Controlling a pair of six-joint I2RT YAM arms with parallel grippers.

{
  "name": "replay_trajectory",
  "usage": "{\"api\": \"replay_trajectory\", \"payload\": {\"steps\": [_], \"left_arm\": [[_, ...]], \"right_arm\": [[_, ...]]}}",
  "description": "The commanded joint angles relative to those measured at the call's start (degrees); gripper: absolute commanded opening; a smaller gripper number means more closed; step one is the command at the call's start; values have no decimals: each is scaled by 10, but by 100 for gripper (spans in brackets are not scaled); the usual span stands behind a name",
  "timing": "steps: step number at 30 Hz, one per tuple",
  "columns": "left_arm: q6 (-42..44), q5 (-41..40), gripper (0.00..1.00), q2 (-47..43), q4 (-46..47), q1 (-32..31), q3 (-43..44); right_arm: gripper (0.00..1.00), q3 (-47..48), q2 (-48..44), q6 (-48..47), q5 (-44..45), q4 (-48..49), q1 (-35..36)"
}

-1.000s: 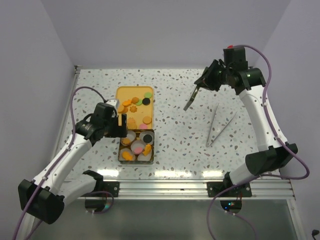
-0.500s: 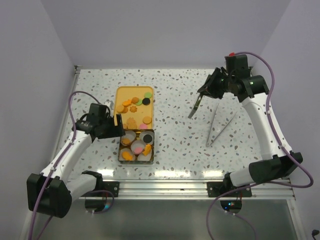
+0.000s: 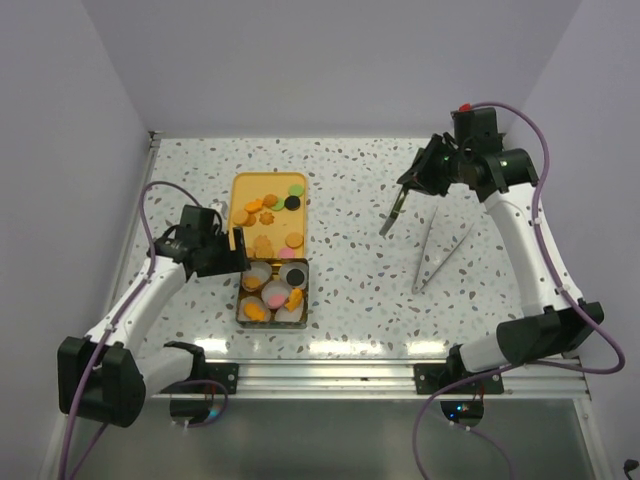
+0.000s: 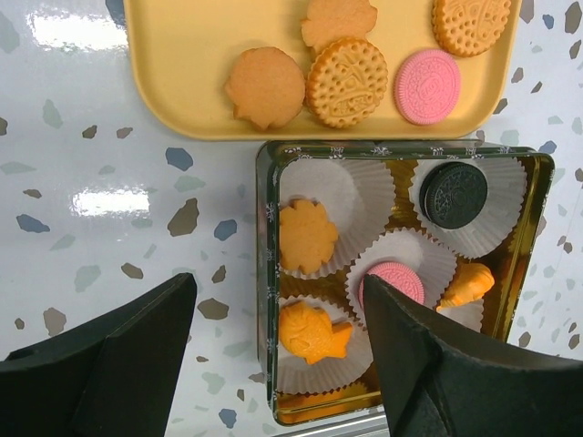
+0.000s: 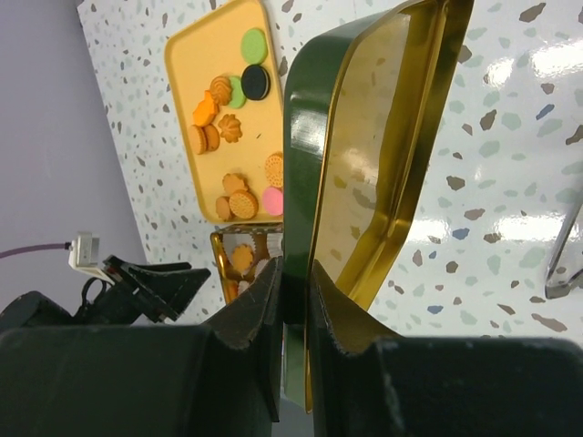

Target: Pack the cookies

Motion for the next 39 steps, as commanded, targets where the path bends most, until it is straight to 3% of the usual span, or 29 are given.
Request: {"api": "replay_trajectory", "payload": {"steps": [1,20,39], "left_arm": [[-13,-3,79,4,25,5,-10],[-45,-7,58,61,47,5,-27],[-83,36,27,102,93,4,-35]], "right_arm": [[0,21,2,-17,-19,14,-7],[0,-3,8,-32,-44,29,-31],[0,-17,8,-36,-57,36,-44]]}}
